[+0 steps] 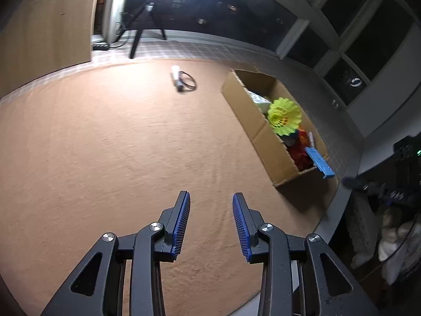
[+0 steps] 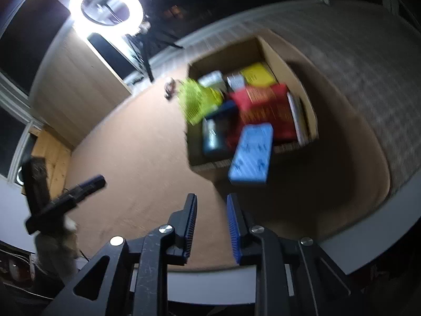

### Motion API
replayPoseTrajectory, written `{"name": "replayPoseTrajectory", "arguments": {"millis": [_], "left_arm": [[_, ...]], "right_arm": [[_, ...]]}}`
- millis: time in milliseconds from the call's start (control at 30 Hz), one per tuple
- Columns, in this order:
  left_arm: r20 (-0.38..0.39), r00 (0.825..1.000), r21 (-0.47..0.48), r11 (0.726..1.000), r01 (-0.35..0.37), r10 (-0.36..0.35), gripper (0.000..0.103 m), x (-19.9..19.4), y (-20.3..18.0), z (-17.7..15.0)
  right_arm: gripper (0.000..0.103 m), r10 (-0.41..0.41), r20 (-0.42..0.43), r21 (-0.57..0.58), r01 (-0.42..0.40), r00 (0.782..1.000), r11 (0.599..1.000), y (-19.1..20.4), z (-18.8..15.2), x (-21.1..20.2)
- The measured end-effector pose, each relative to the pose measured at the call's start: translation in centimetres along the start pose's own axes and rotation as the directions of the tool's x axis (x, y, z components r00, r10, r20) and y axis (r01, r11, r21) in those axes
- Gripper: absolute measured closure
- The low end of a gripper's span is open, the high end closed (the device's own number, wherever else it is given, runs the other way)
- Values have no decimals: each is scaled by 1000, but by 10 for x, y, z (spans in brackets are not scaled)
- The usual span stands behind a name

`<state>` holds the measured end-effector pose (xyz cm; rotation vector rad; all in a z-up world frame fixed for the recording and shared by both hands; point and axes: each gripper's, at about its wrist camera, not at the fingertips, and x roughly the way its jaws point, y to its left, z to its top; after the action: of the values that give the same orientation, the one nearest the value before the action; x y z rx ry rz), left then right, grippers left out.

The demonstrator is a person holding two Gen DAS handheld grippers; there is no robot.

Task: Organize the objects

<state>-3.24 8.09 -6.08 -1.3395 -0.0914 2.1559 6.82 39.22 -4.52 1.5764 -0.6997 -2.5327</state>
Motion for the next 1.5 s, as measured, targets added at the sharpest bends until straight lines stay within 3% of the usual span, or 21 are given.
{"name": "replayPoseTrajectory", "arguments": {"millis": [333,567,700,900,1000,1167,1500], "left_arm": [[-2,1000,17,1000,-6,6,67,-4,-14,4],[2,999,-12,999,-32,32,67,-7,-5,2],[7,999,-16,999,-33,33,67,-8,-6,3],[14,999,-16,999,-32,32,67,-9,-9,4],[19,999,-24,999,-38,38,67,-11,-8,3],[25,998,-44,998,-48,49,67,-15,0,2],[14,999,-22,999,-30,30,67,-6,-1,9]], "right_arm": [[87,-22,-2,38,22,1000,999,-25,1,47],[87,2,44,31,-4,999,1000,-27,19,31],[87,15,75,2,-15,997,1000,-21,42,19],[87,-58,134,-60,66,989,996,-18,94,25],[87,-15,136,-12,17,991,1000,-29,110,23],[87,1,140,-6,-1,990,1000,-36,102,6],[87,-16,88,90,8,996,996,-61,48,-1]]}}
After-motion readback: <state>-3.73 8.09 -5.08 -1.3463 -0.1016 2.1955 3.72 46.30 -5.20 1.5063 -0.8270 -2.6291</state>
